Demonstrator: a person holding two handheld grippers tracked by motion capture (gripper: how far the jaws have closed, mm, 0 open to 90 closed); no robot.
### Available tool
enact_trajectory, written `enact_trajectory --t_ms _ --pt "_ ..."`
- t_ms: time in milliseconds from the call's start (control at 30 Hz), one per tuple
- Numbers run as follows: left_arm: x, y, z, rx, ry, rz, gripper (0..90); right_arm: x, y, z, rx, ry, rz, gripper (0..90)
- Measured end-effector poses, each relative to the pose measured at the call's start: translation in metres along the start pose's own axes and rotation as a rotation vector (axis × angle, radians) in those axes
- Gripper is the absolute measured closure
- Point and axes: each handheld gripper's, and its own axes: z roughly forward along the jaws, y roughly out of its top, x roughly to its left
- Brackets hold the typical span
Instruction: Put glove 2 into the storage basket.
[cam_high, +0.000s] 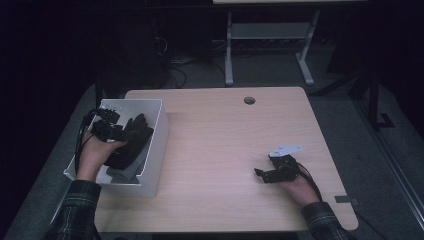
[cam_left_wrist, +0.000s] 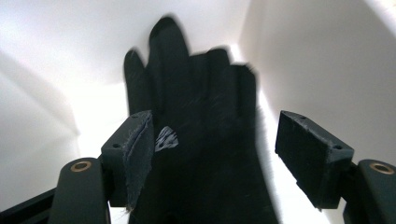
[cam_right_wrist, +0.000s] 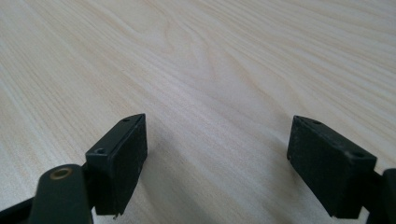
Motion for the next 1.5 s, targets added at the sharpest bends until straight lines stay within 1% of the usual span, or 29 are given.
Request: enact_trajectory --t_ms 33,67,100,167,233,267,300,400,433,500,567,600,700,733,900,1067,1133,1500 --pt "-0.004 0.004 -0.004 -0.009 -0.013 0.012 27.6 0.0 0.0 0.0 0.0 0.0 0.0 20.0" --pt "-0.006 0.005 -0.005 -0.014 -0.018 0.014 27.5 0.0 0.0 0.0 0.0 0.0 0.0 20.1" --pt "-0.011 0.009 -0.007 -0.027 -0.034 0.027 27.5 0.0 0.0 0.0 0.0 0.0 0.0 20.1" --pt "-0.018 0.013 -0.01 -0.045 -0.053 0.039 27.2 0.0 0.0 0.0 0.0 0.0 0.0 20.0" --pt "-0.027 0.018 -0.013 -0.062 -0.074 0.05 26.9 0.0 0.0 0.0 0.0 0.0 0.0 19.9" --pt "-0.033 0.022 -0.014 -0.071 -0.091 0.062 26.8 0.0 0.0 0.0 0.0 0.0 -0.001 19.9" --pt "-0.038 0.024 -0.014 -0.083 -0.104 0.065 26.7 0.0 0.0 0.0 0.001 0.001 0.0 19.7" --pt "-0.05 0.03 -0.016 -0.09 -0.12 0.093 26.7 0.0 0.0 0.0 0.0 0.001 -0.001 19.6" --pt "-0.056 0.032 -0.015 -0.098 -0.132 0.1 26.6 0.0 0.0 0.0 0.0 0.001 -0.001 19.6" --pt "-0.062 0.035 -0.015 -0.104 -0.145 0.107 26.7 0.0 0.0 0.0 0.0 0.001 -0.001 19.6" --pt "-0.071 0.038 -0.015 -0.108 -0.155 0.128 26.7 0.0 0.0 0.0 0.0 0.001 0.0 19.6" --pt "-0.075 0.04 -0.014 -0.112 -0.161 0.131 26.7 0.0 0.0 0.0 0.0 0.001 -0.001 19.6" --pt "-0.083 0.043 -0.013 -0.11 -0.172 0.154 26.6 0.0 0.0 0.0 0.0 0.002 -0.001 19.5" --pt "-0.087 0.044 -0.012 -0.113 -0.179 0.155 26.7 0.0 0.0 0.0 0.0 0.002 -0.001 19.5" --pt "-0.099 0.048 -0.009 -0.127 -0.208 0.173 26.4 0.0 0.0 0.0 0.0 0.002 -0.001 19.6" --pt "-0.114 0.052 -0.007 -0.135 -0.236 0.189 26.3 0.0 0.0 0.0 0.0 0.002 -0.001 19.5" --pt "-0.12 0.052 -0.005 -0.136 -0.246 0.202 26.1 0.0 0.0 0.0 0.0 0.002 0.0 19.5" --pt "-0.151 0.05 0.009 -0.137 -0.316 0.228 25.8 0.0 0.0 0.0 0.0 0.002 -0.001 19.5"
